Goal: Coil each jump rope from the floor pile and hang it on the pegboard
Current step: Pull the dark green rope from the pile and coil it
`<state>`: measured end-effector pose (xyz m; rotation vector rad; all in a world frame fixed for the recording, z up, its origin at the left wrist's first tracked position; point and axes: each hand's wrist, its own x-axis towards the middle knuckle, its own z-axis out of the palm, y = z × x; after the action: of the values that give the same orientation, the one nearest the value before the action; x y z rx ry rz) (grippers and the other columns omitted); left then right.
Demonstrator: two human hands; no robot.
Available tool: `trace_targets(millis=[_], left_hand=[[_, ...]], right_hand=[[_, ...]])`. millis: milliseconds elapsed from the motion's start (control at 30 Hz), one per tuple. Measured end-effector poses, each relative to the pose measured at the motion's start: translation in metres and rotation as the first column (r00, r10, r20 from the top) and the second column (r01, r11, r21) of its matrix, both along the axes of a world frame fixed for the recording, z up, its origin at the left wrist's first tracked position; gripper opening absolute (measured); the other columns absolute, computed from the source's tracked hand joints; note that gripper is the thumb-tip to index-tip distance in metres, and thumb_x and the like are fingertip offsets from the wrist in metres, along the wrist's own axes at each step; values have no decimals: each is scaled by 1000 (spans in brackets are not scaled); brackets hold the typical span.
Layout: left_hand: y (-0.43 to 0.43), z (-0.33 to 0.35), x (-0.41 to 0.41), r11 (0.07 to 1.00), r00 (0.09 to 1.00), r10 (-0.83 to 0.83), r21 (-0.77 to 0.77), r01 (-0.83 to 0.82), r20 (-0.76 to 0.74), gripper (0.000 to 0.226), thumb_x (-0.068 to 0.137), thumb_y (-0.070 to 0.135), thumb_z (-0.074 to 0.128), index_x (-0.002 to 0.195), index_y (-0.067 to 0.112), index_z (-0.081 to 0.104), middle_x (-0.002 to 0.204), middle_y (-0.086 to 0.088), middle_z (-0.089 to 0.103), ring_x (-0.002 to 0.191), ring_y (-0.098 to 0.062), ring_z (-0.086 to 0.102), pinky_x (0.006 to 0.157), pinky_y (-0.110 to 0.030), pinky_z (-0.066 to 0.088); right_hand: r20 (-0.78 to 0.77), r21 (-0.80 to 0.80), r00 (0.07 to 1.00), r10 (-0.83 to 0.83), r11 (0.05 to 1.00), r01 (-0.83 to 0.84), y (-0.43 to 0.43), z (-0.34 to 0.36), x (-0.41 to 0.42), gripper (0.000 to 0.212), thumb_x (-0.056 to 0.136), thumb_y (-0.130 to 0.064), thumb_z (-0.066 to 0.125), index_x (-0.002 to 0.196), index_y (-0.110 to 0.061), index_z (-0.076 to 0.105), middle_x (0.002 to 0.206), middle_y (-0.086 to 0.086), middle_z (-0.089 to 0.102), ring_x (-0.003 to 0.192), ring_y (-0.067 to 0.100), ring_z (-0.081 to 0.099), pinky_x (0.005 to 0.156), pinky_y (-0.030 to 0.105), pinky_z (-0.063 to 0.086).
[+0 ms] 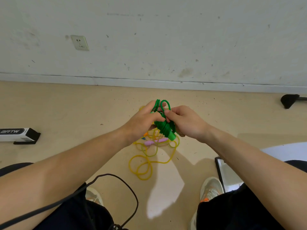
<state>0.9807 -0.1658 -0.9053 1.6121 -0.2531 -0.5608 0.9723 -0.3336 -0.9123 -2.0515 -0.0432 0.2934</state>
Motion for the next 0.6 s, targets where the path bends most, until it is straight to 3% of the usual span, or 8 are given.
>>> trace_targets(millis=[67, 167, 233, 300, 433, 600], left_hand=[[-3, -2, -1, 1000, 1000, -7, 12, 7, -29, 28, 86, 15, 53, 113, 14, 61, 98, 0, 65, 93, -7, 60, 87, -30, 52], [-4, -3, 0, 999, 995, 13, -34, -16, -97, 16, 92, 37, 57, 98, 32, 71, 99, 7, 65, 95, -7, 61, 91, -37, 50], [-5, -1, -1, 996, 990, 38, -72, -48, -133, 30, 96, 55, 50, 102, 36, 72, 104, 12, 68, 100, -6, 64, 100, -41, 51], [-6, 1, -1, 997, 987, 31, -71, -43, -157, 50, 83, 68, 41, 117, 39, 64, 113, 21, 69, 111, -7, 64, 105, -45, 49], [-1, 4, -2, 998, 985, -51, -49, 43, -162, 65, 81, 73, 28, 135, 45, 50, 135, 21, 59, 124, -16, 60, 106, -48, 46], [5, 12, 0, 984, 970, -177, -27, 175, -165, 65, 81, 78, 16, 131, 55, 50, 139, 30, 53, 126, -19, 59, 108, -53, 41]], right_hand=[[30, -133, 1000, 5, 991, -1, 0, 3, 0, 48, 104, -38, 43, 62, -16, 50, 37, -8, 40, 36, 15, 39, 42, 24, 32], [23, -173, 999, -46, 984, 49, -2, 3, 2, 51, 103, -35, 45, 55, -16, 45, 37, -7, 40, 36, 18, 41, 42, 24, 34], [10, -180, 997, -71, 981, 72, -4, 2, 5, 52, 101, -33, 46, 52, -17, 42, 39, -4, 40, 37, 20, 41, 44, 26, 35], [-16, -182, 997, -72, 981, 68, -7, 3, 7, 51, 100, -30, 47, 51, -16, 39, 40, -2, 39, 38, 22, 40, 44, 27, 35], [-56, -188, 998, -35, 982, 24, -11, 13, 8, 47, 97, -23, 48, 52, -17, 36, 39, -4, 35, 36, 18, 36, 42, 23, 33], [-120, -146, 993, -2, 989, -16, -22, 21, 12, 41, 93, -18, 49, 54, -18, 36, 45, -1, 29, 38, 19, 28, 46, 26, 33]])
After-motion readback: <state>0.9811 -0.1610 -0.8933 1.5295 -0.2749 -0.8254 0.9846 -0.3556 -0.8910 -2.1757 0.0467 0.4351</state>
